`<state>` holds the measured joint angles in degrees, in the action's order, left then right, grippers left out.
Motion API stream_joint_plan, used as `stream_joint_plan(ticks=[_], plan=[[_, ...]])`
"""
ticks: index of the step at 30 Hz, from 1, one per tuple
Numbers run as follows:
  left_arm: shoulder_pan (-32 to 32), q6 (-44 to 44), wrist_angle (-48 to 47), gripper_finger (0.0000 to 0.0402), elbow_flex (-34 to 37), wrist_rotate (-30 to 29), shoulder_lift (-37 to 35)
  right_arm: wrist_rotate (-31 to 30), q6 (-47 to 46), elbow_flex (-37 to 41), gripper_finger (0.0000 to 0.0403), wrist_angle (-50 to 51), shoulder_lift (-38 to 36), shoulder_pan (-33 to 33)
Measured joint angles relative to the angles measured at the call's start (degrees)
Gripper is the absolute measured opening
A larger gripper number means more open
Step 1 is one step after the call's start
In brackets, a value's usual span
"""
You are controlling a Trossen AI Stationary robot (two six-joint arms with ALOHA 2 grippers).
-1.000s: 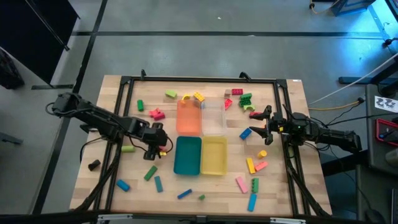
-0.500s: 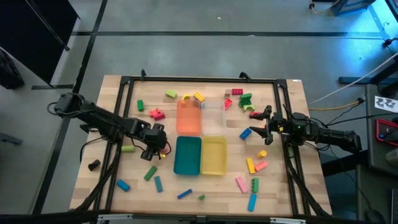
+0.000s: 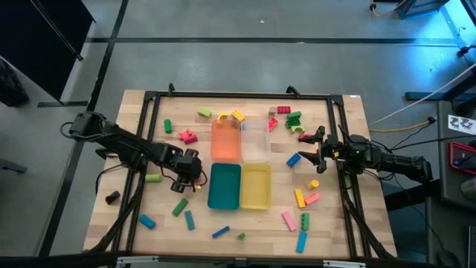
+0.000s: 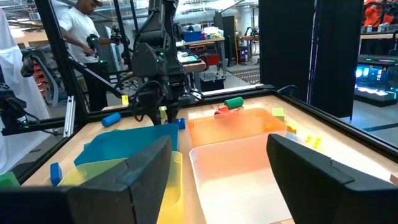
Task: Sort blocks by size
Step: Put the orange cylindrical block into the orange bin
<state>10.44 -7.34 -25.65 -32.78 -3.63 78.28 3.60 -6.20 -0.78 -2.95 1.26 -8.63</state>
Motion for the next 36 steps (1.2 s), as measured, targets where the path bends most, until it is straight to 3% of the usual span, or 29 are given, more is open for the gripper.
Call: stream_joint_plan(ticks=[6,14,18,23,29,36], plan=[[-0.1,6.5,-0.7,0.0117,-3.6,0.0,-0.1,-0.7,0.0,0.0,0.0264,-2.9,0.0,0.0],[-0.8,5.8,-7.8,0.0117,-12.2,-0.2,-3.4,-2.1,0.0,0.0,0.0264,-7.5,0.0,0.0],[-2.1,4.0,-9.1,0.0117,-15.4,-3.1,-5.2,-2.2,0.0,0.0,0.0264,-7.5,0.0,0.0],[-5.5,-0.6,-0.9,0.0122,-15.6,-8.1,-5.9,-3.1,0.0,-1.5,0.0264,-5.3,0.1,0.0],[-10.5,-1.9,11.9,0.0127,-13.5,-8.3,-3.2,-2.5,0.0,-7.1,0.0264,2.6,0.1,0.0],[-14.2,-2.1,13.3,0.013,-13.4,-8.3,0.3,-0.5,-0.1,-15.0,0.0264,15.0,0.1,0.0]])
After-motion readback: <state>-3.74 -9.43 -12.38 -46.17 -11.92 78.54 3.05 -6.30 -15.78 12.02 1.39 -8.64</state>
